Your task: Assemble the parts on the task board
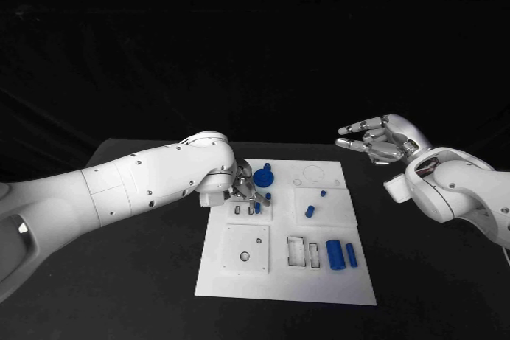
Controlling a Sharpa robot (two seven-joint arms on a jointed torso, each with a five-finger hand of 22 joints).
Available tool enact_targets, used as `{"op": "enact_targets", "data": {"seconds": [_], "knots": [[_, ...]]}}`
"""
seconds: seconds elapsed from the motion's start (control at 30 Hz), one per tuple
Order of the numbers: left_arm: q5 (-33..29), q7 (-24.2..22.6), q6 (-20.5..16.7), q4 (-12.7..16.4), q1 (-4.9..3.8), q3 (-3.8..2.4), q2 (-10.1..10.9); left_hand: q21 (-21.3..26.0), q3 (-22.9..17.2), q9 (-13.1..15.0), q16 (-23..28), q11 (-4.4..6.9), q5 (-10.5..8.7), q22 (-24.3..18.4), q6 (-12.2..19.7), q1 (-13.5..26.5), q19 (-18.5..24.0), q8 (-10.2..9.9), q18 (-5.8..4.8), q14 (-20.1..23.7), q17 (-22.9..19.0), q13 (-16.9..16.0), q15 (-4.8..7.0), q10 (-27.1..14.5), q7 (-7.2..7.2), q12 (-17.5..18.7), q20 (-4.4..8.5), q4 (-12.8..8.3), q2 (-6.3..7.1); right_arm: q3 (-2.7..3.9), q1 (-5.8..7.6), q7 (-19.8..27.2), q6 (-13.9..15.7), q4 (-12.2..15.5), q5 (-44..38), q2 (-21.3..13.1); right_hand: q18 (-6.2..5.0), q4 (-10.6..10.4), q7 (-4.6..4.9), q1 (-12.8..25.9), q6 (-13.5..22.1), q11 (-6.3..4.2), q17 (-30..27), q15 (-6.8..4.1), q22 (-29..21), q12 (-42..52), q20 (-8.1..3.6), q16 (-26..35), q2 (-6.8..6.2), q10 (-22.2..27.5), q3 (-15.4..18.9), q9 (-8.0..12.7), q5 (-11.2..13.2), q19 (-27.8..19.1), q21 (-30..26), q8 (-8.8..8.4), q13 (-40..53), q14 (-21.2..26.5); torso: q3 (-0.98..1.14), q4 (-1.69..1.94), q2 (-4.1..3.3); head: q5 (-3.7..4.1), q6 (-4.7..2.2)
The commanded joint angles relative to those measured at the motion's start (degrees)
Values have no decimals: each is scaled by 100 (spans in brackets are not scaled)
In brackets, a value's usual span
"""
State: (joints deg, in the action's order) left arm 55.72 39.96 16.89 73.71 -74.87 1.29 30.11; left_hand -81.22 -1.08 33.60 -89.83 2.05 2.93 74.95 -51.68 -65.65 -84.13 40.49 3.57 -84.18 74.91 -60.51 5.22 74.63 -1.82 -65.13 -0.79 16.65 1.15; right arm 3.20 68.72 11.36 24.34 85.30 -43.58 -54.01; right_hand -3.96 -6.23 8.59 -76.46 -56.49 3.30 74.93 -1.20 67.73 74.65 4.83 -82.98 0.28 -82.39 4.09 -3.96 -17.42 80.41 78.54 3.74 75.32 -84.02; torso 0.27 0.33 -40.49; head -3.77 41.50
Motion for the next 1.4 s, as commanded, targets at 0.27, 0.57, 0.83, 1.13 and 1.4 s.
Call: {"op": "enact_targets", "data": {"seconds": [0.27, 0.57, 0.83, 1.13, 1.4], "knots": [[13, 792, 172, -31, -4, 6, -54, -37, -310, 41, -17, 0, -10, 36, 41, -148, -146, 11, -70, -582, 1509, -7, 30, 41, -11, -34, 13, -9, 86, -1, -3, 29, -98, -4, -35, 14, -62, 8, -26, -18, 8, -5, 145, 3, -5, -24, -8, 28, -12, 42, 24, 2, -38, -26, -39, 20, 454, -315, 3, 1, -3, -3, 19], [10, 756, 161, -32, -3, 8, -74, -33, -691, 70, -17, 16, -10, 40, 55, -398, -141, -7, -69, -582, 1509, -1, 41, 36, 5, -29, 19, -62, 73, -2, -5, 28, -112, -12, -35, 32, -60, 4, -26, -12, 8, -5, 152, 3, 0, -15, -8, 26, -10, 37, 28, 2, -41, -24, -38, 21, 459, -316, 6, 1, -2, -3, 25], [0, 744, 199, -65, -3, 16, -91, -31, -1040, 85, -17, 38, -7, 47, 75, -706, -139, -36, -68, -582, 1509, 8, 59, 27, 29, -15, 33, -167, 54, -3, -7, 32, -125, -18, -35, 42, -60, 4, -26, -12, 8, -5, 152, 3, 0, -15, -8, 26, -10, 37, 28, 2, -41, -24, -38, 21, 459, -316, 5, 0, -6, -6, 37], [-15, 736, 230, -86, -3, 23, -91, -15, -2102, 111, -17, 31, 84, 50, 145, -1067, -134, -122, -65, -582, 1509, 57, 63, 3, 14, 49, 45, -475, 106, -4, -8, 40, -134, -20, -35, 41, -60, 4, -26, -12, 8, -5, 152, 3, 0, -15, -8, 26, -10, 37, 28, 2, -41, -24, -38, 21, 459, -316, 6, -3, -3, -11, 58], [-46, 726, 295, -89, -3, 26, -69, -8, -2920, 197, -17, 20, 329, 65, 169, -806, -135, -102, -66, -582, 1509, 85, 42, 23, 0, 70, 24, -659, 421, -6, -9, 48, -139, -19, -32, 42, -61, 0, -26, -5, 8, -5, 149, 3, -4, -14, -7, 28, -6, 37, 31, 1, -43, -25, -41, 21, 459, -316, 5, 7, -3, -2, 73]]}}
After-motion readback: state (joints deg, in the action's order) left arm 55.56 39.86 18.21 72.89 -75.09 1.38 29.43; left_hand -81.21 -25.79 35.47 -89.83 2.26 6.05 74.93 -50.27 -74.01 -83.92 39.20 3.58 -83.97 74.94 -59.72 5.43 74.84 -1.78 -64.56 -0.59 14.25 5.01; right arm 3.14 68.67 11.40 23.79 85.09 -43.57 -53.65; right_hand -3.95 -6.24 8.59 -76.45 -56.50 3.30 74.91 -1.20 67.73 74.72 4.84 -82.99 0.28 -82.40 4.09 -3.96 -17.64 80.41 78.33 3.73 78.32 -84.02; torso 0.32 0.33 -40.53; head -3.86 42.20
